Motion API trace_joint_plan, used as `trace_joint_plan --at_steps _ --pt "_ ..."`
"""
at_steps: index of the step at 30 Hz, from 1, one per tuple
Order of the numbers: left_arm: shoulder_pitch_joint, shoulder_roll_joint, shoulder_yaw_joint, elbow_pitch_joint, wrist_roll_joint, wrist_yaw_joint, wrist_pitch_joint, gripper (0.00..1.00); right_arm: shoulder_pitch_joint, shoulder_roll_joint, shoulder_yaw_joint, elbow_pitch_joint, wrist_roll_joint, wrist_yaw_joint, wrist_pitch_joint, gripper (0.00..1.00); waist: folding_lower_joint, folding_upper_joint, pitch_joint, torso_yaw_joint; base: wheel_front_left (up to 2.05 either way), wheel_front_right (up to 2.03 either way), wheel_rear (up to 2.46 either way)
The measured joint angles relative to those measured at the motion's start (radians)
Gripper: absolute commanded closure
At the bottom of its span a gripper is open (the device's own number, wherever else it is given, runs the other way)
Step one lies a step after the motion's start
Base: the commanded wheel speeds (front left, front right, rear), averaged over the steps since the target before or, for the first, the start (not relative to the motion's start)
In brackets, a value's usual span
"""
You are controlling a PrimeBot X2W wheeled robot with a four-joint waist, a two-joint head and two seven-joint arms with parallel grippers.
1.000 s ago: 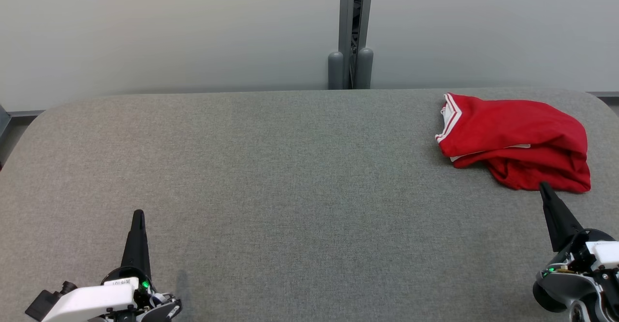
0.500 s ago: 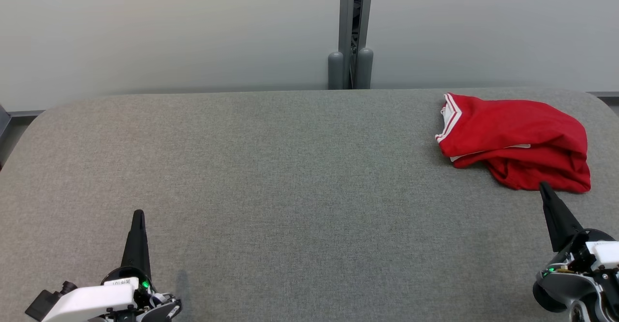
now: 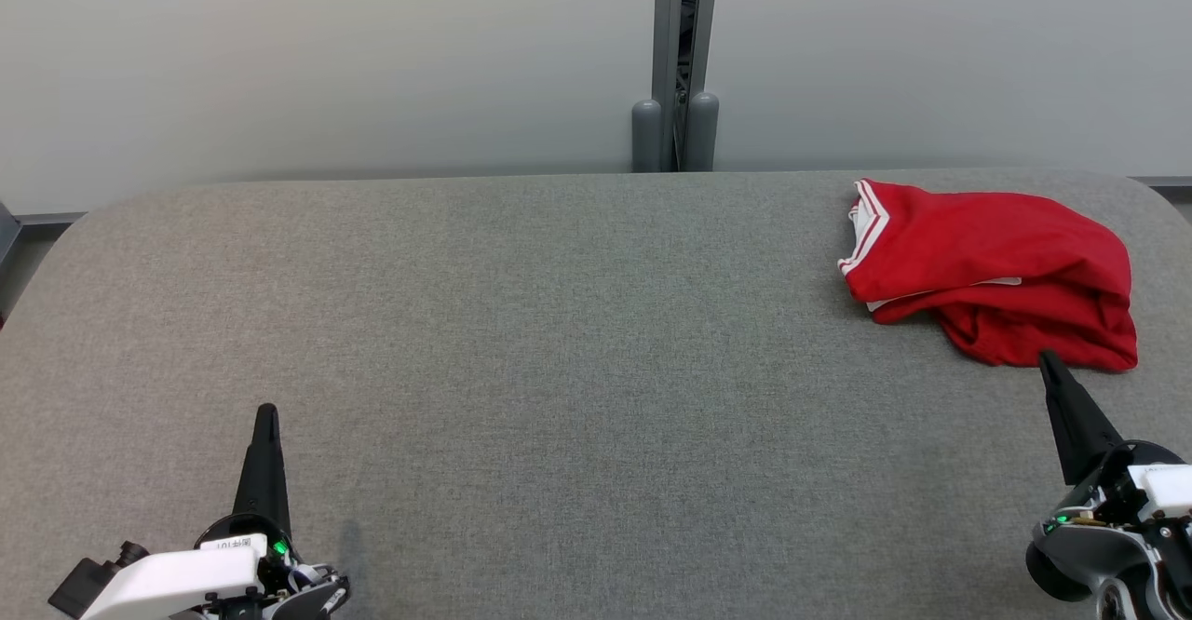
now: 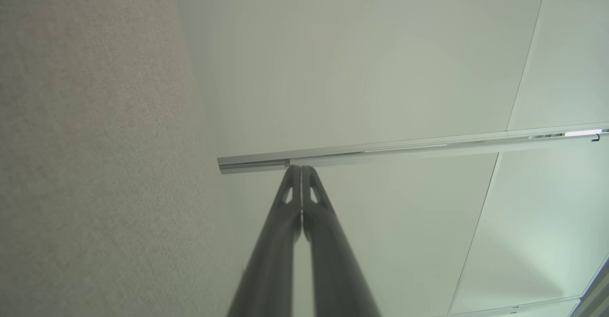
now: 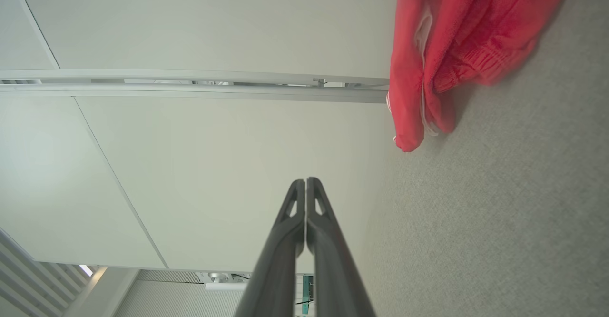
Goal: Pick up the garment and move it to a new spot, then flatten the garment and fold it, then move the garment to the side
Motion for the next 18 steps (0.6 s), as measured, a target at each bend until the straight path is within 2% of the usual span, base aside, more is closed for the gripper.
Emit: trace_joint_plan --at_steps 18 --pt "0.000 0.000 0.000 0.000 0.000 0.000 0.000 1.00 0.000 0.000 0.000 0.000 0.000 0.000 0.000 1.00 0.0000 0.0000 0.000 0.000 0.00 0.00 0.00"
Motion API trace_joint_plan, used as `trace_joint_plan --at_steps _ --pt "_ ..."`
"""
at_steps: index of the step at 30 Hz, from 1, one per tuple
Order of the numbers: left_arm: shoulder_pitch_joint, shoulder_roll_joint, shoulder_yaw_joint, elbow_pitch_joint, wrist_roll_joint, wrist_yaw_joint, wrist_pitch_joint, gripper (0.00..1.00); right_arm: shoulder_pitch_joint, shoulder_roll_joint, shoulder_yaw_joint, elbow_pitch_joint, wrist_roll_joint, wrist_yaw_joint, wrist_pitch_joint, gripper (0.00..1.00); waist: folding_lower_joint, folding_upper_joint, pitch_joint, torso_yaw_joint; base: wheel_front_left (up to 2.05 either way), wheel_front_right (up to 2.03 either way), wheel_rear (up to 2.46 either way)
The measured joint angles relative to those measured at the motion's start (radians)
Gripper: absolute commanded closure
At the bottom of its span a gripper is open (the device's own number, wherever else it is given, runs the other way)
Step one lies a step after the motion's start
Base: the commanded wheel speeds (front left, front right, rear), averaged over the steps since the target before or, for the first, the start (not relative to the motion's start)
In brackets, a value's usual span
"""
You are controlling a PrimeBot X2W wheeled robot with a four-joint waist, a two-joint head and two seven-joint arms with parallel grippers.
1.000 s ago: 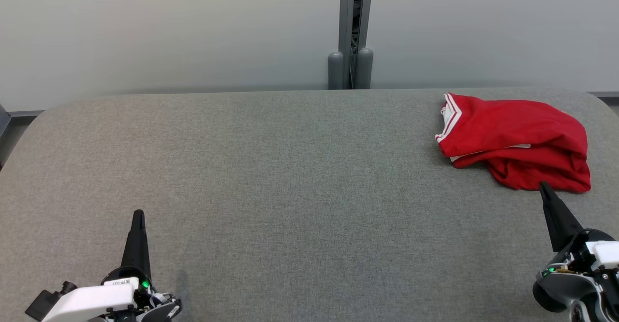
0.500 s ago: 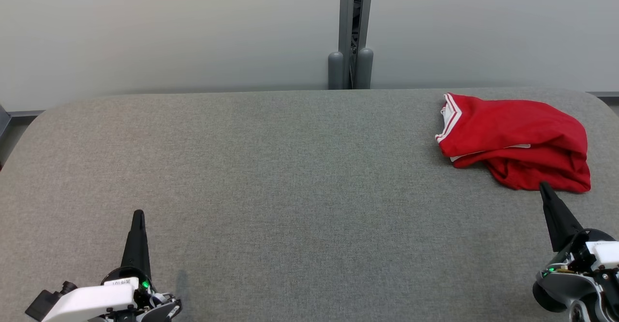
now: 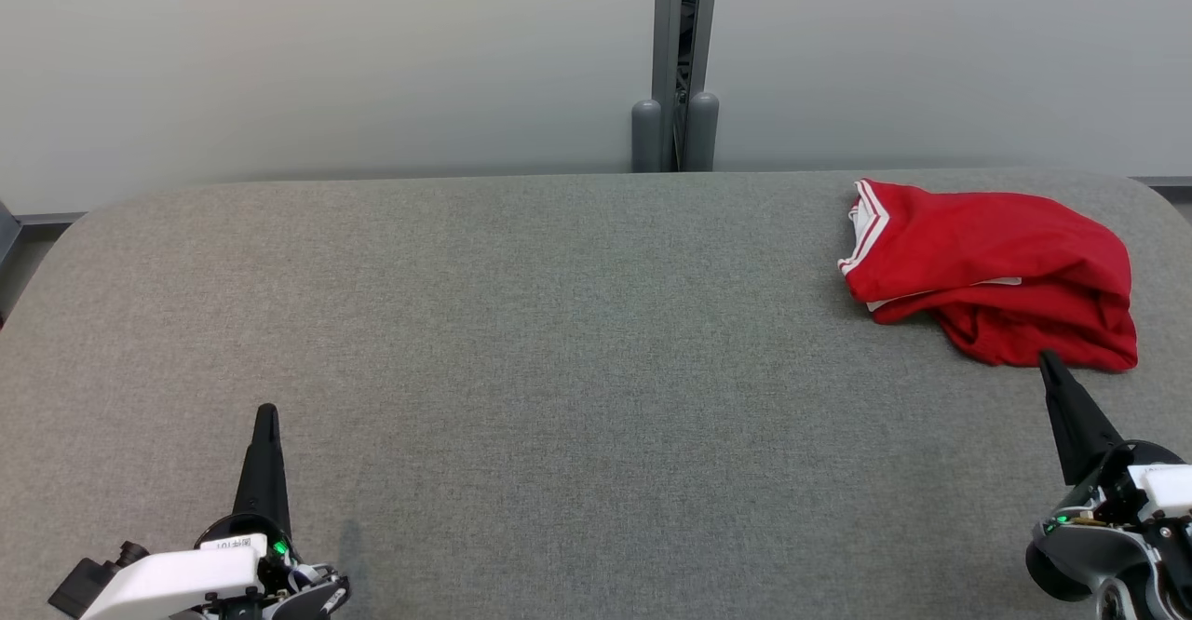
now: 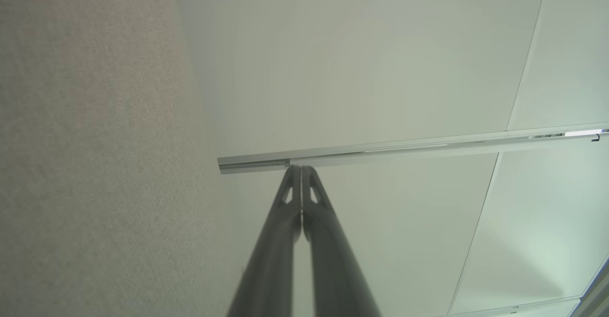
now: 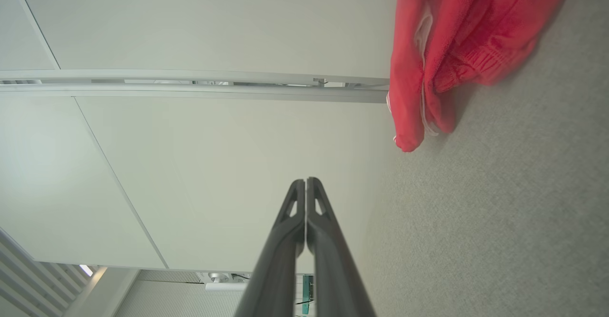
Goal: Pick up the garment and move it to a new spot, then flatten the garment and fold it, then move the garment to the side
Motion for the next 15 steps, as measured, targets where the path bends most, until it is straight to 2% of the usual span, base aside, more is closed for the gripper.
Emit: trace_joint_plan --at_steps 15 --pt "0.000 0.000 0.000 0.000 0.000 0.000 0.000 1.00 0.000 0.000 0.001 0.000 0.000 0.000 0.000 1.00 0.0000 0.0000 0.000 0.000 0.00 0.00 0.00"
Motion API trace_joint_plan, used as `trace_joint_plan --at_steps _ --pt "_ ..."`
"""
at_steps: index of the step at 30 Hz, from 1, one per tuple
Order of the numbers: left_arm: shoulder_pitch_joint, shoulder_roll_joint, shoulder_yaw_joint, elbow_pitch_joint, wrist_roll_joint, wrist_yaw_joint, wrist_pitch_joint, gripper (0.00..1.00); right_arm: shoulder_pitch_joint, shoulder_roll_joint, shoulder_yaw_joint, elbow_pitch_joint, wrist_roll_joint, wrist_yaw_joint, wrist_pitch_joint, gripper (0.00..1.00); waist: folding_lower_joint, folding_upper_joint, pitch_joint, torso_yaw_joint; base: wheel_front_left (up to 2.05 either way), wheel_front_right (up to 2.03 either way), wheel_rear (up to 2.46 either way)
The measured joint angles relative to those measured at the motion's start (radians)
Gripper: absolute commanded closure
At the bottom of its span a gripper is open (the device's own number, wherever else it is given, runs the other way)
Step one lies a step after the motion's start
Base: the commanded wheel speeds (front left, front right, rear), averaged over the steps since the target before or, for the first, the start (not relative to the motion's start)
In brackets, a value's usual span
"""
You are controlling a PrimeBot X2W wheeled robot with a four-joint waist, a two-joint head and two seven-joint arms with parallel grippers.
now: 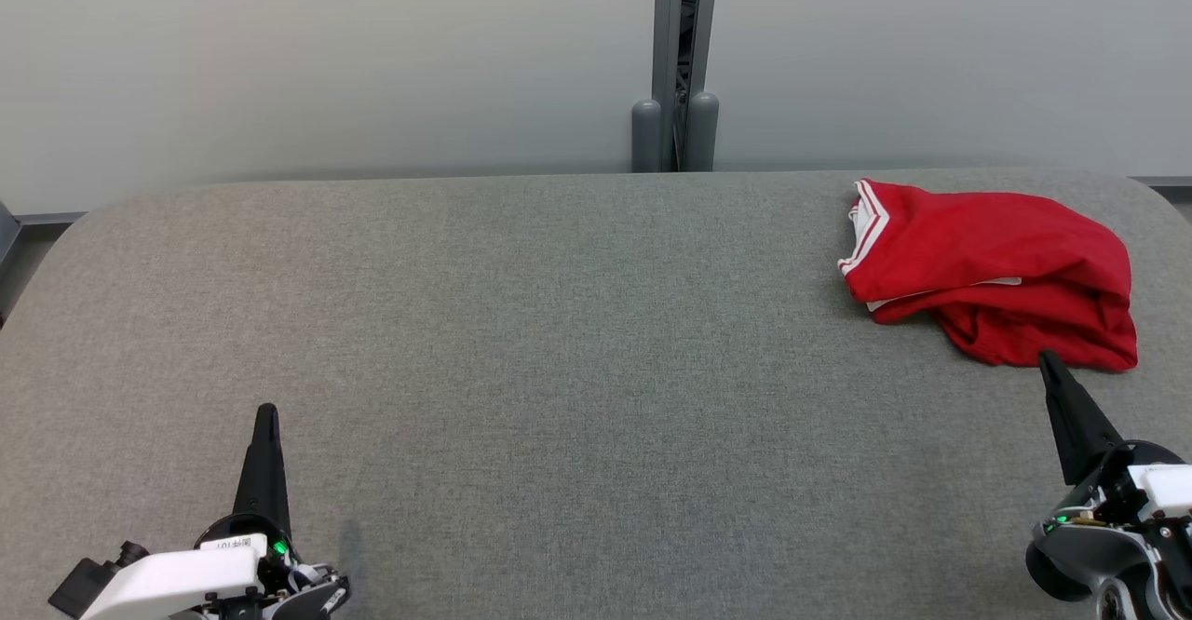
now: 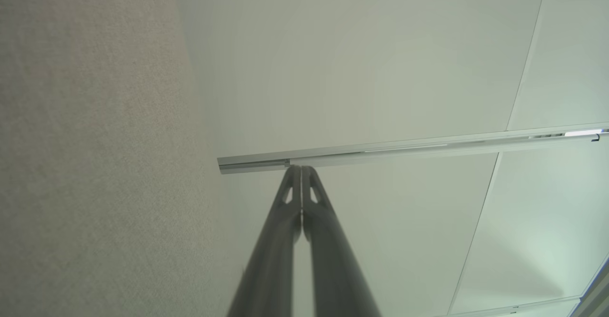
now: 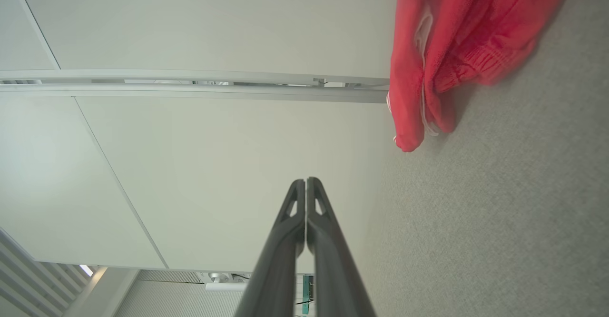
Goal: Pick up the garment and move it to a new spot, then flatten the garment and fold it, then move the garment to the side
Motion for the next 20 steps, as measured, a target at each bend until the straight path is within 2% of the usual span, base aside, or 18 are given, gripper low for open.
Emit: trace_joint_plan --at_steps 20 --pt "0.000 0.000 0.000 0.000 0.000 0.000 0.000 1.00 0.000 0.000 0.000 0.000 0.000 0.000 0.000 1.00 0.0000 0.0000 0.000 0.000 0.00 0.00 0.00"
